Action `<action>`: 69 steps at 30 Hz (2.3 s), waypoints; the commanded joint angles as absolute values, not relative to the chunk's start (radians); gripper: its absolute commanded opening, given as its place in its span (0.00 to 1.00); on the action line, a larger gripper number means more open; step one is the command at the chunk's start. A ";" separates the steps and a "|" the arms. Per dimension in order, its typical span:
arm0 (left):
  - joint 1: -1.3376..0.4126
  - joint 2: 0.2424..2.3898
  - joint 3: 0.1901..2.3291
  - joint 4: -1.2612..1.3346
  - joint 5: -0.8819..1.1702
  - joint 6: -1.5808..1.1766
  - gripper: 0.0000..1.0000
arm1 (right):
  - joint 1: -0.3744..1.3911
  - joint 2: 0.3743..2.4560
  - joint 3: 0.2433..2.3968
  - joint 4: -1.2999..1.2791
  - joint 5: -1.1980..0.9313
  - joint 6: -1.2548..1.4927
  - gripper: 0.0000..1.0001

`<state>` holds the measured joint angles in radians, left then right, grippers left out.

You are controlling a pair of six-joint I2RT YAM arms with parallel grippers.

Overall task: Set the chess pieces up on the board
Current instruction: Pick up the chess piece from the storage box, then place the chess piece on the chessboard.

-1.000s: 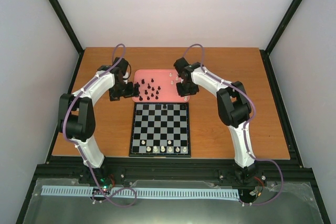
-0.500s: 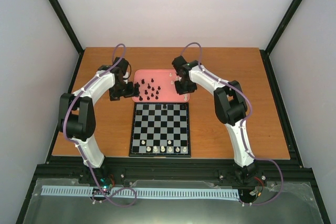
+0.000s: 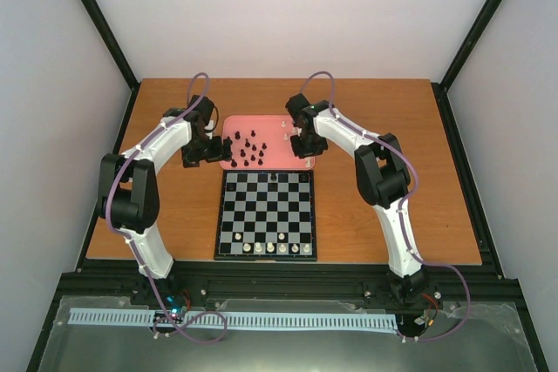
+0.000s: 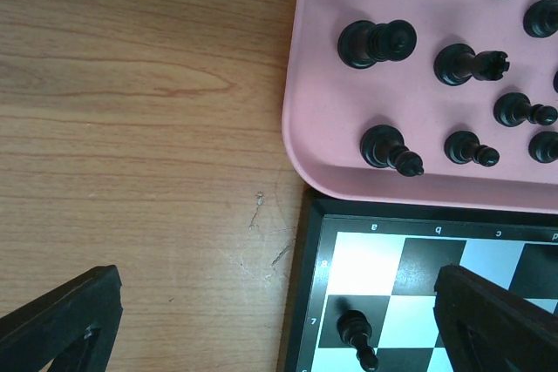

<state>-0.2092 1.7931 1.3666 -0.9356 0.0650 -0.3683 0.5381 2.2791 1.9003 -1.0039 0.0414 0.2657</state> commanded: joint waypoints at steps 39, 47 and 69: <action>0.073 1.565 1.337 -0.966 0.086 -0.492 1.00 | 0.912 2.030 2.018 -1.147 0.010 0.270 0.07; 0.190 1.482 1.301 -0.976 0.067 -0.578 1.00 | 1.114 2.096 2.120 -1.219 -0.053 0.231 0.07; 0.218 1.403 1.283 -0.982 0.020 -0.623 1.00 | 1.284 2.317 2.140 -1.251 -0.124 0.239 0.06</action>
